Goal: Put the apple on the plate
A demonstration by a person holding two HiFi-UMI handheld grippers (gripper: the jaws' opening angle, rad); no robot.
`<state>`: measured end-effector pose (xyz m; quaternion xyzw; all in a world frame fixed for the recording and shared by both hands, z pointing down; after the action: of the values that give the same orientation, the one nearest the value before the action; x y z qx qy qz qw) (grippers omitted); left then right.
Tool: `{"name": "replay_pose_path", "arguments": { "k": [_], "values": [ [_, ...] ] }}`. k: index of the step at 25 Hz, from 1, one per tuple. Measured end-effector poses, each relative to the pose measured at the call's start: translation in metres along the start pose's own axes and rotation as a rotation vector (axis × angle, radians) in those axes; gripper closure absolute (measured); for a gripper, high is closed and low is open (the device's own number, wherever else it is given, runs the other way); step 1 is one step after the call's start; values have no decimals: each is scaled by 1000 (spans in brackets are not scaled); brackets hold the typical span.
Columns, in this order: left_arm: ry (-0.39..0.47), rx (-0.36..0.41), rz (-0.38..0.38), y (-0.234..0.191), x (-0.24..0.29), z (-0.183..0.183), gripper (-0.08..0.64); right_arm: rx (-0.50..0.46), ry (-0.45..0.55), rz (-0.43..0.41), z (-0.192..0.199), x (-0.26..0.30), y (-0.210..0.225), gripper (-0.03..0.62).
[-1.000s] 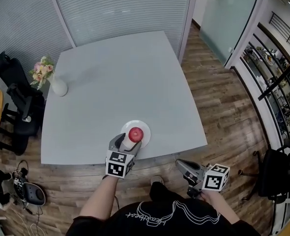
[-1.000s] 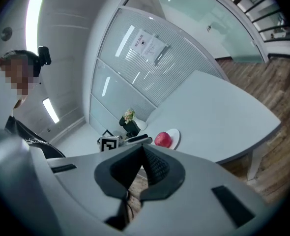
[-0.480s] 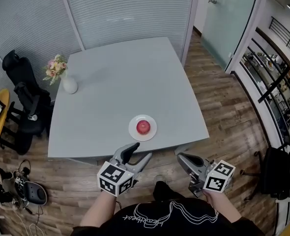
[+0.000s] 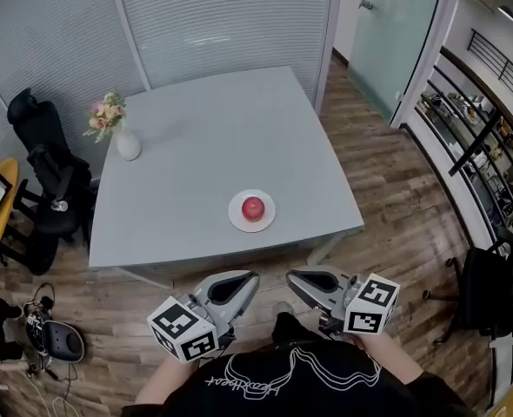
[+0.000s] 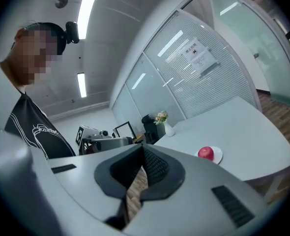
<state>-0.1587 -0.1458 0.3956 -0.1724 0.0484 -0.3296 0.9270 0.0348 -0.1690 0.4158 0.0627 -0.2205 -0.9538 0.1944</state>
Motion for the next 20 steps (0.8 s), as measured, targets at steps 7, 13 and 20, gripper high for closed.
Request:
{"name": "replay_pose_path", "arguments": {
  "k": [7,13,20],
  "values": [
    [-4,33,2,15,-16,1,546,-48,-23,-10,10,1,-25,583],
    [-3,42,-4,17,-24,2,545,-28,-19,-22,12,6,-32,583],
    [-2,51,-14,18,-37,1,546,-31,-23,-31,14,15,-43,583]
  ]
}}
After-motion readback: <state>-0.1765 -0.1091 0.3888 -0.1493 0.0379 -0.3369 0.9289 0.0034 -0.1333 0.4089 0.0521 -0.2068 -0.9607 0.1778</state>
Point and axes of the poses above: the fingertips, and each gripper's own axes: x forward along the fingers, y to its right, z out of its underside, the point moved 8 cm from there along -x, backward along the fingers, and after that the axes turned 6 degrees about y, right-handed, at the moved point
